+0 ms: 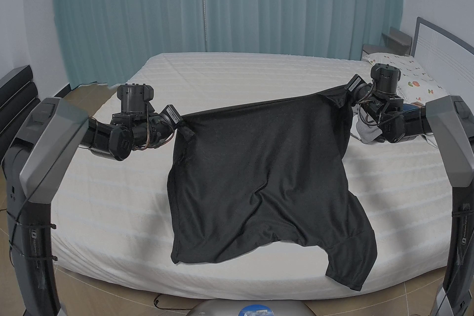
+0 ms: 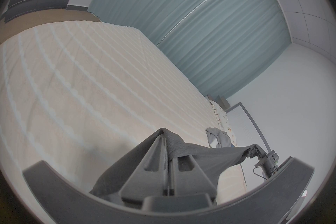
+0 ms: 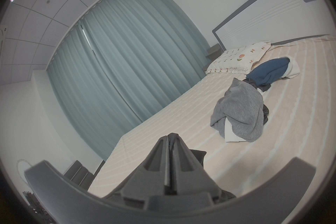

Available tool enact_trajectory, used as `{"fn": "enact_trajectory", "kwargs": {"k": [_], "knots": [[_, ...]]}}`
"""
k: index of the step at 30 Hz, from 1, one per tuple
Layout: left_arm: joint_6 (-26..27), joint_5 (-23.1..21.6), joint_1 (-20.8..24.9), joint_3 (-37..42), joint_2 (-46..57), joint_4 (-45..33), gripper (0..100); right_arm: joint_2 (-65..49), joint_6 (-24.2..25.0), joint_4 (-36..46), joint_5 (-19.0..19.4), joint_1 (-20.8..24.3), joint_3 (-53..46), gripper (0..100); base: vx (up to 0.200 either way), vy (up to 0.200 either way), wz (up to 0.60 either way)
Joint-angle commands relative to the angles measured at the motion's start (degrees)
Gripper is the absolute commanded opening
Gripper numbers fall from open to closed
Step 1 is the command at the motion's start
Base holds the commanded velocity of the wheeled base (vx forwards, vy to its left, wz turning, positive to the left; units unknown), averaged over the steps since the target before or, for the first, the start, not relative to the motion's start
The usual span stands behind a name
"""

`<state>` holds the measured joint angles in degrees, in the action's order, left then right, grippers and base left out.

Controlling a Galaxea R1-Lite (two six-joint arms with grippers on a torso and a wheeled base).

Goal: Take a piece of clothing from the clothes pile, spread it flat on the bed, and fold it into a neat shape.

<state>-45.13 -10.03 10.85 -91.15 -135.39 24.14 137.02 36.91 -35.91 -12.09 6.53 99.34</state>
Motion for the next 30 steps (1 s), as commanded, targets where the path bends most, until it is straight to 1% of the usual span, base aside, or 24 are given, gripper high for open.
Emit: {"fn": "enact_trajectory", "kwargs": {"k": [1, 4, 5, 6, 9, 12, 13, 14, 18, 21, 22, 23, 24, 26, 27, 28, 29, 30], "knots": [[-0.1, 2.6, 0.0, -6.2, -7.7, 1.0, 0, 7.8, 0.2, -0.2, -1.0, -0.6, 5.2, 0, 0.000, 0.000, 0.00], [-0.3, 3.1, -0.3, -9.6, -10.9, 0.5, 0, 10.9, 0.2, -0.1, -1.0, -0.4, 6.8, 0, 0.000, 0.000, 0.00], [-0.4, 3.1, -0.4, -9.8, -11.2, 0.4, 100, 11.2, 0.2, -0.1, -1.0, -0.4, 7.0, 0, 0.000, 0.000, 0.00], [-0.7, 3.1, -0.4, -11.0, -12.7, 0.4, 100, 12.8, 0.0, 0.4, -0.8, -0.3, 7.7, 100, 0.000, 0.000, 0.00], [-0.5, 3.4, -0.4, -12.9, -15.6, 0.6, 100, 15.0, -0.2, 1.5, -0.9, -0.2, 7.5, 100, 0.000, 0.000, 0.00], [-0.4, 5.6, -0.7, -14.3, -17.5, 0.5, 100, 16.3, 0.0, 3.0, -1.1, -0.5, 6.9, 100, 0.000, 0.000, 0.00], [-0.4, 5.6, -0.7, -14.3, -17.5, 0.5, 100, 16.3, 0.0, 3.0, -1.1, -0.5, 6.9, 100, 0.000, 0.000, 0.00], [-0.5, 6.9, -1.6, -14.7, -17.7, 0.3, 100, 16.4, 0.2, 3.7, -1.1, -1.1, 6.7, 100, 0.000, 0.000, 0.00], [-0.5, 6.9, -3.1, -12.4, -16.9, -0.5, 100, 14.4, 0.2, 3.8, -1.0, -2.6, 4.8, 100, 0.000, 0.000, 0.00], [-0.7, 6.6, -4.7, -8.4, -13.9, -0.8, 100, 9.8, 0.4, 3.7, 0.2, -3.6, -1.6, 100, 0.000, 0.000, 0.00], [-0.7, 5.9, -5.1, -5.7, -12.3, -0.8, 100, 7.6, 0.9, 3.5, 1.4, -3.9, -4.9, 100, 0.000, 0.000, 0.00], [-0.7, 5.8, -5.2, -5.1, -11.8, -0.8, 100, 7.1, 1.2, 3.4, 1.7, -4.0, -5.6, 100, 0.000, 0.000, 0.00], [-0.7, 4.8, -5.4, -1.5, -9.5, -0.1, 100, 4.5, 2.9, 3.2, 3.8, -4.1, -9.7, 100, 0.000, 0.000, 0.00], [-0.7, 3.2, -5.4, 2.5, -7.2, 0.5, 100, 1.8, 4.5, 3.0, 5.9, -4.2, -13.8, 100, 0.000, 0.000, 0.00], [-0.7, 1.8, -5.4, 7.2, -4.1, 1.9, 100, -0.8, 5.6, 3.0, 7.3, -4.2, -18.1, 100, 0.000, 0.000, 0.00], [-0.8, 1.0, -5.4, 10.6, -2.0, 3.3, 100, -2.5, 6.1, 2.9, 7.9, -4.1, -20.9, 100, 0.000, 0.000, 0.00], [-0.8, 0.8, -5.4, 11.7, -1.4, 3.8, 100, -3.0, 6.2, 2.8, 8.0, -4.1, -21.8, 100, 0.000, 0.000, 0.00], [-0.8, -0.6, -5.4, 17.7, 1.8, 7.4, 100, -5.7, 6.6, 1.9, 8.2, -4.0, -26.5, 100, 0.000, 0.000, 0.00]]}}
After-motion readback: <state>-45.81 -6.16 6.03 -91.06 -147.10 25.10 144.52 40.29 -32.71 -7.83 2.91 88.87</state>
